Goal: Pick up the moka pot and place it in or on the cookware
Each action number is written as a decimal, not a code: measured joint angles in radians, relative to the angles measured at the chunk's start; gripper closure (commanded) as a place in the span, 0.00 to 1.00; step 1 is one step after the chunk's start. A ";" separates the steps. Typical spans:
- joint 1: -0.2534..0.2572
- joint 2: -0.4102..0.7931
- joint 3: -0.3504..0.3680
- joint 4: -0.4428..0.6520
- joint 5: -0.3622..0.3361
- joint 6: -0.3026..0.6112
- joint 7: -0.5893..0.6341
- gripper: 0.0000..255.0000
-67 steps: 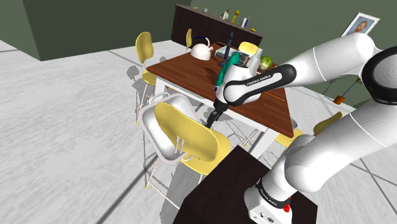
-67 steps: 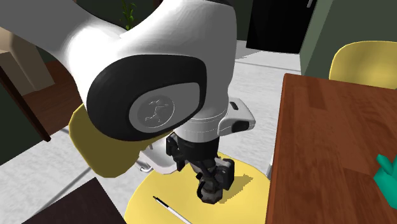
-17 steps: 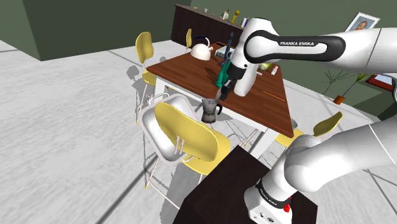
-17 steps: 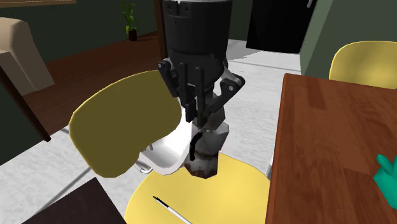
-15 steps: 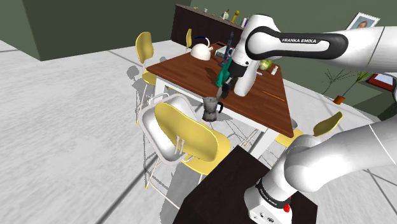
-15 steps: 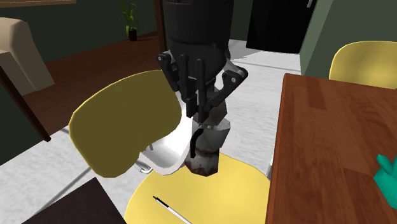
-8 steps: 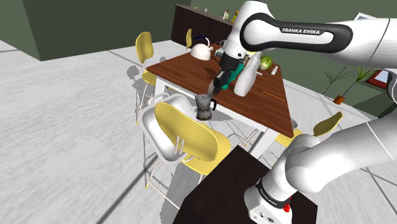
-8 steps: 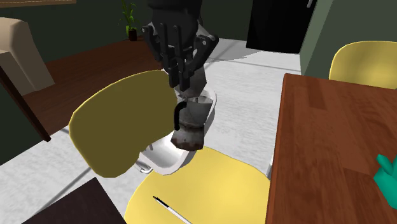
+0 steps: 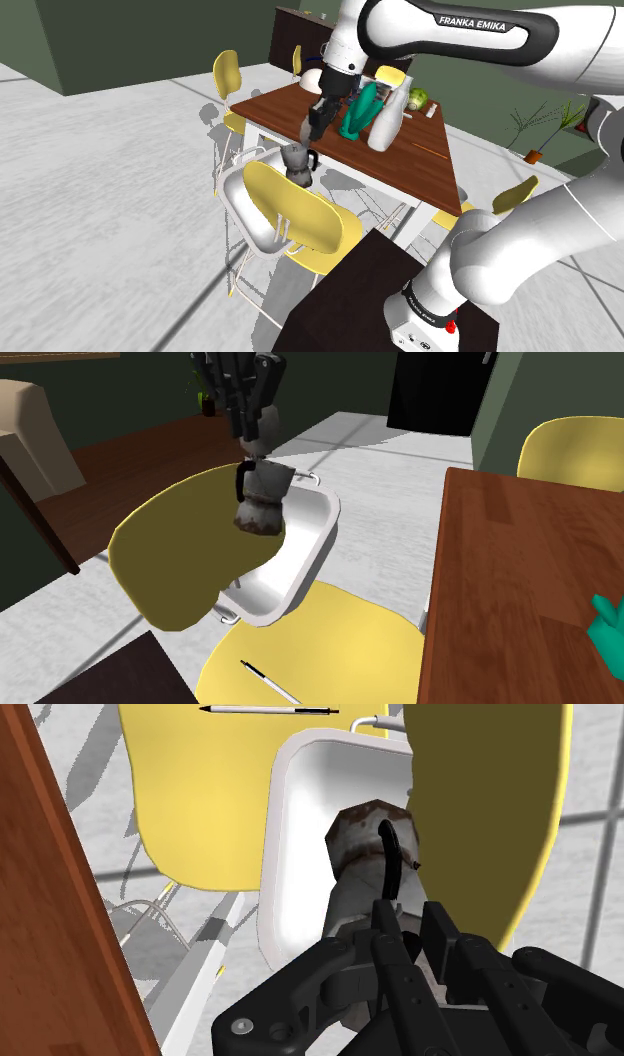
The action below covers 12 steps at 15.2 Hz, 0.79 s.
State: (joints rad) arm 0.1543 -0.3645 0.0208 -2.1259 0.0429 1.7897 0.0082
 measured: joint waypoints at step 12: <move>0.009 0.027 0.014 -0.116 0.006 0.144 0.017 1.00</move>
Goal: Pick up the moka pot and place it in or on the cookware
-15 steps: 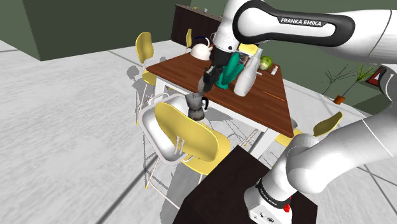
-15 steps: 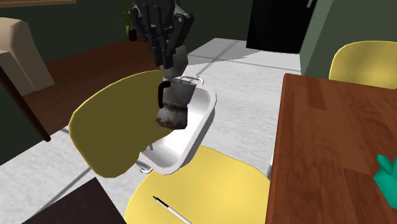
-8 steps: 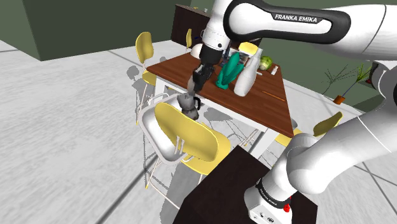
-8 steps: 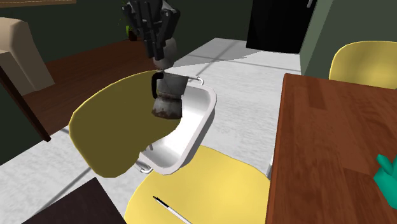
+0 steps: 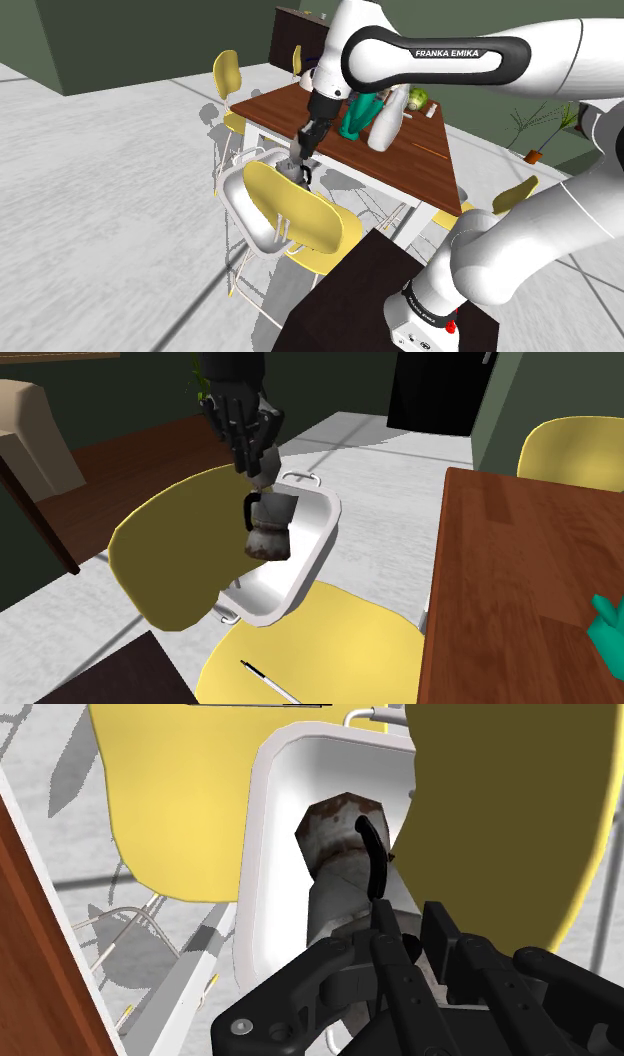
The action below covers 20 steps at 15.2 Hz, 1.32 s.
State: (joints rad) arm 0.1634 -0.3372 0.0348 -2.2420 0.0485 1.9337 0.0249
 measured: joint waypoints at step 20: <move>0.006 0.043 -0.010 -0.129 -0.002 0.178 -0.001 0.00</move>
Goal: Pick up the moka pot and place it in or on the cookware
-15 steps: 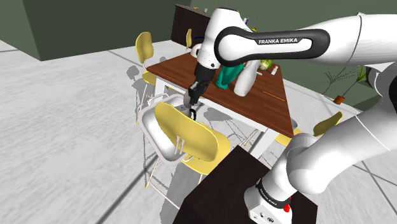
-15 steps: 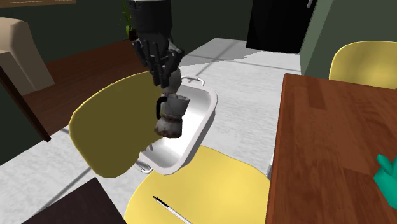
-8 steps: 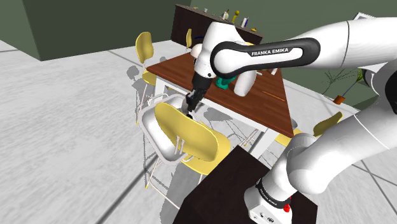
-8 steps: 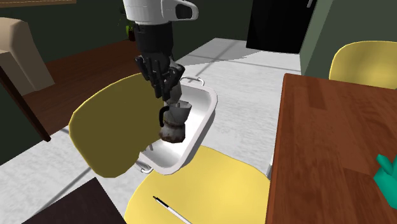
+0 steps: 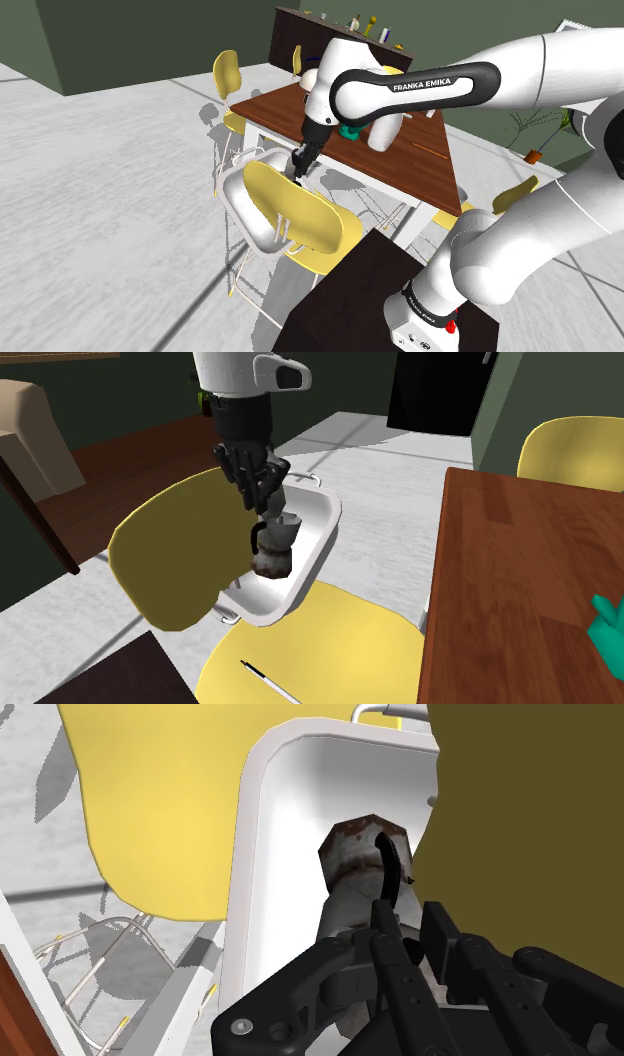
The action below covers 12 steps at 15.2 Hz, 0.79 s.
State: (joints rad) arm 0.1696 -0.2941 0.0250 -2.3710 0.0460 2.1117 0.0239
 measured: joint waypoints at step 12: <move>0.024 -0.038 -0.020 0.080 -0.015 -0.124 0.006 0.00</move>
State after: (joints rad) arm 0.1931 -0.3326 0.0052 -2.2909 0.0313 1.9873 0.0304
